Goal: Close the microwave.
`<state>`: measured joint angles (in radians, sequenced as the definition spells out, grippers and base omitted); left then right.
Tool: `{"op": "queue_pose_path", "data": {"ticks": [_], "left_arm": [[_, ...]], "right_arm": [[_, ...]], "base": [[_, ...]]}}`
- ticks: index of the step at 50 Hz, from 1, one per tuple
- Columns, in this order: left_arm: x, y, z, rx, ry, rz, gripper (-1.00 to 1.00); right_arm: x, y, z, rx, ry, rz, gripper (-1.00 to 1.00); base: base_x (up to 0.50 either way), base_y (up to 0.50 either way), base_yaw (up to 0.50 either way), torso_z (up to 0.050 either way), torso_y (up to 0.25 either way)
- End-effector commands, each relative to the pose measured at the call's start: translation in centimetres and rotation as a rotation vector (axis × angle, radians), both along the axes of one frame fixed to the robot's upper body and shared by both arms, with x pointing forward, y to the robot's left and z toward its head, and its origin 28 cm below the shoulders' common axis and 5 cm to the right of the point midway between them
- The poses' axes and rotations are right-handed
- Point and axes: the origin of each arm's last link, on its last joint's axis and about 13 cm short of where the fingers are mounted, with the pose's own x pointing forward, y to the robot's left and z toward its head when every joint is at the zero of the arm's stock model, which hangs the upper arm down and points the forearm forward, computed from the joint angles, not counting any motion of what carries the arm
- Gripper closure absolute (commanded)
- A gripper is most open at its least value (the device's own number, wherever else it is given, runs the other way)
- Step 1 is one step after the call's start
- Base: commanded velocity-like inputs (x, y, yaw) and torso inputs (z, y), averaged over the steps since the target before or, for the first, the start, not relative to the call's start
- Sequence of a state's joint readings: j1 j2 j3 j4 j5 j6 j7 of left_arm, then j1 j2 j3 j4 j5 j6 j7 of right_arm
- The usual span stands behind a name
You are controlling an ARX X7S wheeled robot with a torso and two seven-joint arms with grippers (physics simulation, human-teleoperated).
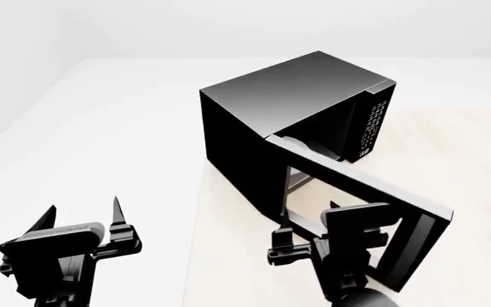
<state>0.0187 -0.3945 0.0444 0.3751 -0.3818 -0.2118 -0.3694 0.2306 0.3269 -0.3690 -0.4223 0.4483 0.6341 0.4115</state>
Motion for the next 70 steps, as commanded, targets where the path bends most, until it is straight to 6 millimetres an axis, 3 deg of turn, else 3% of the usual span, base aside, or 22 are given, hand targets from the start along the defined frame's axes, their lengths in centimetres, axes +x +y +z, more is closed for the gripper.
{"op": "queue_pose_path", "data": {"ticks": [1,40,70], "left_arm": [[0.0,0.0,0.0,0.001,0.0,0.002,-1.0],[0.0,0.0,0.0,0.0,0.0,0.003,-1.0],[0.0,0.0,0.0,0.001,0.001,0.003,-1.0]], "right_arm": [[0.3,-0.8,-0.3,-0.029,0.012,-0.047,-1.0],[2.0,-3.5,0.8,-0.085,-0.004,-0.125,-1.0],[3.7,-5.0,2.4,-0.062,-0.042,-0.029,-1.0]], "base": [[0.0,0.0,0.0,0.0,0.0],[0.0,0.0,0.0,0.0,0.0],[0.0,0.0,0.0,0.0,0.0]]}}
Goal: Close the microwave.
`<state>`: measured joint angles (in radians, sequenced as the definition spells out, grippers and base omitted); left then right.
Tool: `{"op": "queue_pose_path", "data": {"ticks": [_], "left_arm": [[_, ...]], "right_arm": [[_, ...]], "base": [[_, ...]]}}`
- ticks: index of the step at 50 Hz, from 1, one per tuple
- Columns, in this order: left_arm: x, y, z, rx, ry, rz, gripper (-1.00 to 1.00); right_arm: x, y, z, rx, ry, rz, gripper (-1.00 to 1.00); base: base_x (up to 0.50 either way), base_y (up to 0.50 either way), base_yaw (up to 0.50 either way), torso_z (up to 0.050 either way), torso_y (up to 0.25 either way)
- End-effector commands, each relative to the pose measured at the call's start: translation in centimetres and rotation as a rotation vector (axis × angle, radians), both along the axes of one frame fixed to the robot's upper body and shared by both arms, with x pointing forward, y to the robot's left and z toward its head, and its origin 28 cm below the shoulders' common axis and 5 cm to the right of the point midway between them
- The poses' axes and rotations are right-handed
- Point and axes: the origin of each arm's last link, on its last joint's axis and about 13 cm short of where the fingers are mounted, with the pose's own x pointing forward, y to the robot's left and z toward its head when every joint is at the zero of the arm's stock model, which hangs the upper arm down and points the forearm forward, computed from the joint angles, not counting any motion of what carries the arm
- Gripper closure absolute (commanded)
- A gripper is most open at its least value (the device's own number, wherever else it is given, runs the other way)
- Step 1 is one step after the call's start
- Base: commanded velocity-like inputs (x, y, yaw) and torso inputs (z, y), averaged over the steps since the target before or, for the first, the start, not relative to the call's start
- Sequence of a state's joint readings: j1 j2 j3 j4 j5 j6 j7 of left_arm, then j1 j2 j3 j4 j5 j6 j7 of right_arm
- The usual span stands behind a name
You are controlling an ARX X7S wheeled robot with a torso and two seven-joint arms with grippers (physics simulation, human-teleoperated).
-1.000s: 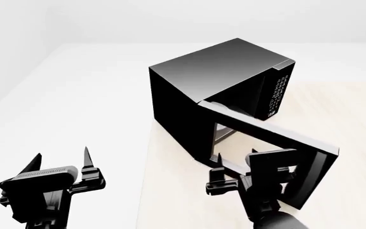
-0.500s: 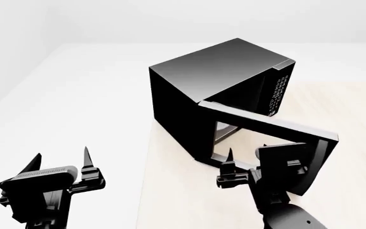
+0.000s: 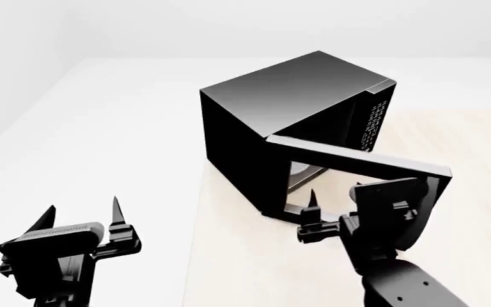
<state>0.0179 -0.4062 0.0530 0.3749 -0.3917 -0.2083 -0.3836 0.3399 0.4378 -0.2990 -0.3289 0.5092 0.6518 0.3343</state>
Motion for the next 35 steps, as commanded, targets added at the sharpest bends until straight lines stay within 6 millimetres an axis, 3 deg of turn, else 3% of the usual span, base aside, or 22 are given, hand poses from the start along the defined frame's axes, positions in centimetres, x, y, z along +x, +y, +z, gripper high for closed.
{"op": "queue_pose_path", "data": {"ticks": [1,35], "left_arm": [[0.0,0.0,0.0,0.001,0.0,0.0,-1.0],[0.0,0.0,0.0,0.0,-0.002,0.001,-1.0]], "right_arm": [[1.1,-0.9,0.9,-0.003,-0.035,0.001,-1.0],[5.1,-2.4,-0.8,-0.009,0.037,0.034,-1.0]], "base": [[0.0,0.0,0.0,0.0,0.0],[0.0,0.0,0.0,0.0,0.0]]}}
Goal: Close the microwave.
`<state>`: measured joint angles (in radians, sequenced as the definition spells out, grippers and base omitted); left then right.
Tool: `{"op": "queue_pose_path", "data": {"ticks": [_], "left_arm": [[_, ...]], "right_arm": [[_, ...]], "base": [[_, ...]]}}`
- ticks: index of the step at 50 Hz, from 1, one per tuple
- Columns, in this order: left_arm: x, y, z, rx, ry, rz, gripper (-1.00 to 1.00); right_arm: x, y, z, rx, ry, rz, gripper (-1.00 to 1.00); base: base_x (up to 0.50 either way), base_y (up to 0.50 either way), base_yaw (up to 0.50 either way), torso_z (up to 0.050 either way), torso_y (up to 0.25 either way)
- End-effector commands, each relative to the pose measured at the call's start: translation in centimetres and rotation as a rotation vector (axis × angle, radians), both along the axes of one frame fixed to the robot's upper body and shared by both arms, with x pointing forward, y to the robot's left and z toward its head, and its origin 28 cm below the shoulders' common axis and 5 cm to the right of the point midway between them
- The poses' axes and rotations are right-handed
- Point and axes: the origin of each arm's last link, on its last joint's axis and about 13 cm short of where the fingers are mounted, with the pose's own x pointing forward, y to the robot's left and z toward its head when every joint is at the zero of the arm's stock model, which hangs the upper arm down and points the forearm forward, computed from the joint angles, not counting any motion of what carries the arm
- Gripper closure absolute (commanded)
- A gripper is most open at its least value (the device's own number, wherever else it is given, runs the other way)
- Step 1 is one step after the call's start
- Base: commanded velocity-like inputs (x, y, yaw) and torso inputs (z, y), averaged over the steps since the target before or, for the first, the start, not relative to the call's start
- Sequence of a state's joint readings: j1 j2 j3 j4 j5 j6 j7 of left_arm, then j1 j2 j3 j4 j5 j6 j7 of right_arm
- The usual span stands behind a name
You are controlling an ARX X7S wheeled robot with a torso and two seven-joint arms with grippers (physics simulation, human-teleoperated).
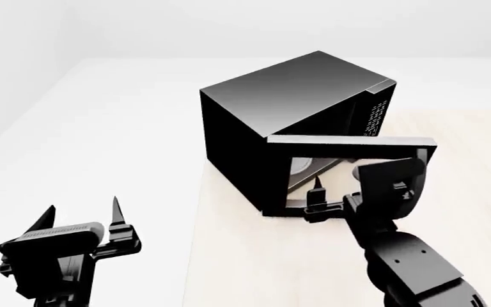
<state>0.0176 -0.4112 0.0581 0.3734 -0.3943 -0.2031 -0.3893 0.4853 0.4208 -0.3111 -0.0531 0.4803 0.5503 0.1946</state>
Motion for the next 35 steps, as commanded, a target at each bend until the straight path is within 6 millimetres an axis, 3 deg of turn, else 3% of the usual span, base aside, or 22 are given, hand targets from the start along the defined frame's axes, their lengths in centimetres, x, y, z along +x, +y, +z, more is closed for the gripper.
{"op": "queue_pose_path", "data": {"ticks": [1,35], "left_arm": [[0.0,0.0,0.0,0.0,0.0,0.0,-1.0],[0.1,0.0,-0.1,0.001,0.003,0.0,-1.0]], "right_arm": [[1.1,-0.6,-0.5,-0.018,0.029,0.021,-1.0],[3.4,-1.6,-0.6,-0.041,0.067,0.111,-1.0]], "base": [[0.0,0.0,0.0,0.0,0.0],[0.0,0.0,0.0,0.0,0.0]]}}
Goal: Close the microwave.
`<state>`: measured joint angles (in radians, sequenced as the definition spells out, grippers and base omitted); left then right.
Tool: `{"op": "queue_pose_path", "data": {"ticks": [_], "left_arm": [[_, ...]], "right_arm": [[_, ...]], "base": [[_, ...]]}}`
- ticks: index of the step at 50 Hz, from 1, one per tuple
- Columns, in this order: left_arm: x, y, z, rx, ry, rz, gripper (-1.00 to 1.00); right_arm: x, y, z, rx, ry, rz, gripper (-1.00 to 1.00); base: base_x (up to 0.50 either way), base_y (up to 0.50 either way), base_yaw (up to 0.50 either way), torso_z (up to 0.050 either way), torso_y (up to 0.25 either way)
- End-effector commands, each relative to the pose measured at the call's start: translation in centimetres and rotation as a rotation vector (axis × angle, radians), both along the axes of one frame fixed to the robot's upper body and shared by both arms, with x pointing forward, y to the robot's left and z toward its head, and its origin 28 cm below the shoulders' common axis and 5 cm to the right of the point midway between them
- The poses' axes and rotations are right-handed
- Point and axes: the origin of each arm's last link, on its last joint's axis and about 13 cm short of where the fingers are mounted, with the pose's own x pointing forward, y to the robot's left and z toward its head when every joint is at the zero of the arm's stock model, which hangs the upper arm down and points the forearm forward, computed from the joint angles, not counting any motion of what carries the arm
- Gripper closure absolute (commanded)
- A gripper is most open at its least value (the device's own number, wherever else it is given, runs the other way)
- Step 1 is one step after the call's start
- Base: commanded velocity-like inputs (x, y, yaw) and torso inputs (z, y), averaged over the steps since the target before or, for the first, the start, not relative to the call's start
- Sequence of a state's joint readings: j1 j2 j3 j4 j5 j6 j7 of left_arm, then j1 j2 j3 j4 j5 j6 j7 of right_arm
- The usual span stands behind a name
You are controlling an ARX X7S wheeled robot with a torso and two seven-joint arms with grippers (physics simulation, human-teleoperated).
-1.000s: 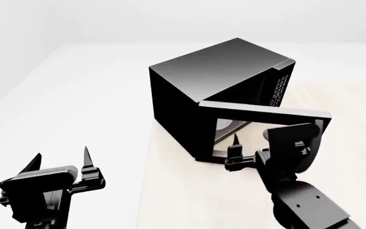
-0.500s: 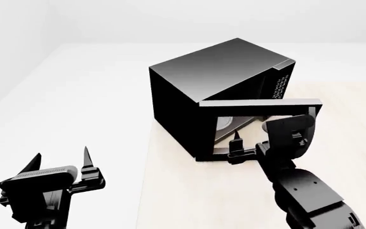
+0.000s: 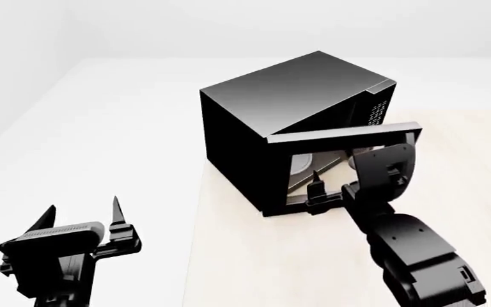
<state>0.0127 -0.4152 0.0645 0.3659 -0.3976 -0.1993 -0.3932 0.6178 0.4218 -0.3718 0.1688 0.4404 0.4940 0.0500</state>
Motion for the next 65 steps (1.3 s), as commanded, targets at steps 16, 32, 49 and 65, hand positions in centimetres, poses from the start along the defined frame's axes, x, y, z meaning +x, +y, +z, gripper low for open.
{"op": "queue_pose_path", "data": {"ticks": [16,32,49,65], "left_arm": [[0.0,0.0,0.0,0.001,0.001,0.002,-1.0],[0.0,0.0,0.0,-0.001,0.001,0.001,-1.0],[0.0,0.1,0.1,-0.002,0.001,0.002,-1.0],[0.1,0.0,-0.1,-0.001,0.004,0.004,-1.0]], "right_arm": [[1.7,-0.7,-0.5,0.002,0.04,0.107,-1.0],[4.1,-1.6,-1.2,-0.004,0.077,0.104,-1.0],[5.8,-2.0,-1.0,-0.016,0.097,0.102,-1.0],[6.7,-1.4,-0.5,-0.01,0.087,0.118,-1.0]], "base": [[0.0,0.0,0.0,0.0,0.0],[0.0,0.0,0.0,0.0,0.0],[0.0,0.0,0.0,0.0,0.0],[0.0,0.0,0.0,0.0,0.0]]}}
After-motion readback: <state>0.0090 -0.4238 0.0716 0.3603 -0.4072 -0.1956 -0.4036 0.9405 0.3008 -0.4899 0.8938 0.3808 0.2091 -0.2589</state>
